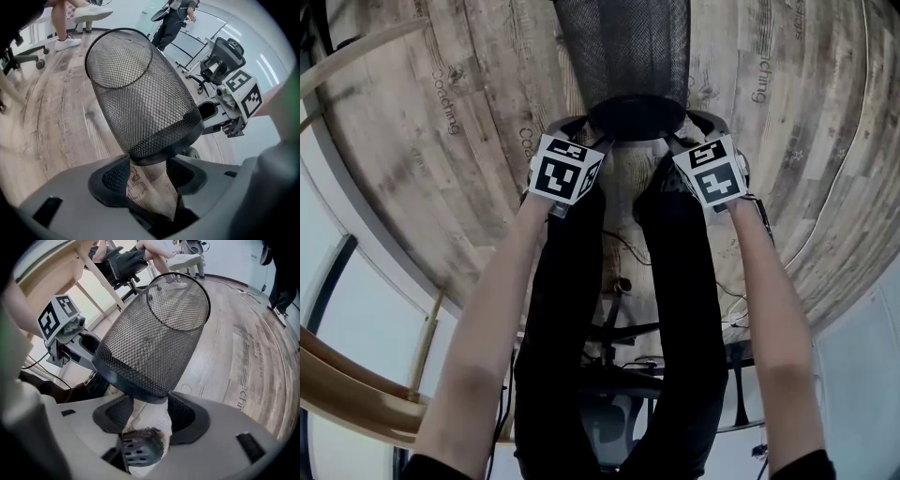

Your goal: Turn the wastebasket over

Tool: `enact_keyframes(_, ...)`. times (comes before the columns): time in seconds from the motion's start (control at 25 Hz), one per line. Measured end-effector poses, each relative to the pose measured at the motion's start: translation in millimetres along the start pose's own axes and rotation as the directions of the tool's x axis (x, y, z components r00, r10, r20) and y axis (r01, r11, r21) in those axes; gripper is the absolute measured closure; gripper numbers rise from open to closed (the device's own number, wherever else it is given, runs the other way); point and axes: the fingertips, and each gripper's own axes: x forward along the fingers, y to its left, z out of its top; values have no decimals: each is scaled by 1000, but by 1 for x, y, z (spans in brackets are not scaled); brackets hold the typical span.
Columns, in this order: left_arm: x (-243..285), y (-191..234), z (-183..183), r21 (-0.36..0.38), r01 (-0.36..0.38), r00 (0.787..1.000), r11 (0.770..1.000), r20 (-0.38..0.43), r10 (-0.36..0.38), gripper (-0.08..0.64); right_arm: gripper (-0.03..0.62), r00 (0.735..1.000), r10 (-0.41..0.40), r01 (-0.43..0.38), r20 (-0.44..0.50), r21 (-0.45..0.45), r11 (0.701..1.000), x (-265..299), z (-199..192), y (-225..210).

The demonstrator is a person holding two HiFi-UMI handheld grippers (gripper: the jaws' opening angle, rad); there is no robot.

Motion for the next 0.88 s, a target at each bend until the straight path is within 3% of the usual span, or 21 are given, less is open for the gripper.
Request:
enact_keyframes(0.4,-3,3,-6,-35,-14,1000,999,-16,13,328,360,999,40,-39,-28,4,999,-7,3,7)
enact_keyframes(0.64,-25,-5,-2,-18,-3,999,1000,-39,2,327,354,997,63,-62,-49,12,998,-35,9,2)
enact_keyframes(0.88,-54,-5,23,9,1,1000,1000,-17,-1,327,325,999,43,-43,6,82,996,-63,47,-13)
